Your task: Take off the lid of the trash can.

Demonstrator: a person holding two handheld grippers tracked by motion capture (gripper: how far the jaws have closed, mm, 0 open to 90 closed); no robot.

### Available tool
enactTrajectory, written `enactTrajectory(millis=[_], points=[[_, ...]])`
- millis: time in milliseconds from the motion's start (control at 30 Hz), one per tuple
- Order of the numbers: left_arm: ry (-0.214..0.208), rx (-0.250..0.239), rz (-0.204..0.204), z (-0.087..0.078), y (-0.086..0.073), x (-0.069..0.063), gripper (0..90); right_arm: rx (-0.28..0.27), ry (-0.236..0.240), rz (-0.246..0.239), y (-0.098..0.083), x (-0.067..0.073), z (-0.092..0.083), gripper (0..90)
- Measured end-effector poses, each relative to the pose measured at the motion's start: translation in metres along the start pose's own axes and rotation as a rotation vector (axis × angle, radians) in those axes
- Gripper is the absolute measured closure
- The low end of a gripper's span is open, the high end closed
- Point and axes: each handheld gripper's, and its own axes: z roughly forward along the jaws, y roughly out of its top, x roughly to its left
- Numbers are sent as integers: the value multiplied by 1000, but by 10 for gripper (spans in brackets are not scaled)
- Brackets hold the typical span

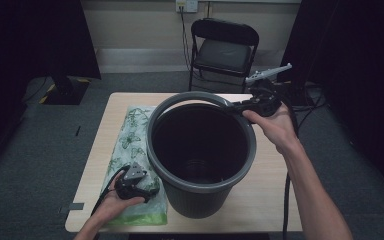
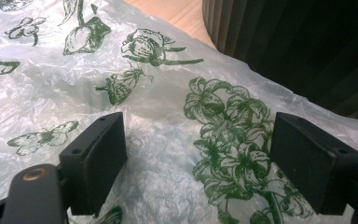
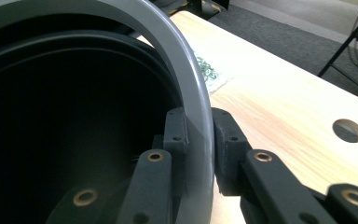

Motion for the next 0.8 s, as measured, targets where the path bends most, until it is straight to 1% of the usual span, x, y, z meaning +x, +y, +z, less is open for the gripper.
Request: enactTrajectory(millis=[67, 100, 133, 333, 367, 433, 467, 500, 667, 800], points=[[0, 0, 0, 0, 0, 0, 178, -12, 18, 16, 0, -2, -1, 781], [0, 0, -1, 0, 0, 0, 178, -20, 34, 19, 0, -3, -2, 785], [-1, 0, 0, 0, 0, 0, 178, -32, 62, 32, 1, -4, -3, 787], [0, 0, 0, 0, 0, 0, 178, -36, 79, 44, 4, -4, -4, 788], [0, 0, -1, 0, 0, 0, 178, -37, 93, 53, 4, -6, -4, 788], [1, 0, 0, 0, 0, 0, 178, -58, 113, 71, 5, -8, -6, 787], [0, 0, 0, 0, 0, 0, 178, -62, 121, 76, 5, -9, -6, 786], [0, -1, 0, 0, 0, 0, 178, -69, 118, 77, 5, -9, -7, 786], [0, -1, 0, 0, 0, 0, 178, -73, 151, 105, 5, -12, -8, 787], [-2, -2, -1, 0, 0, 0, 178, -80, 163, 96, 7, -10, -11, 787]])
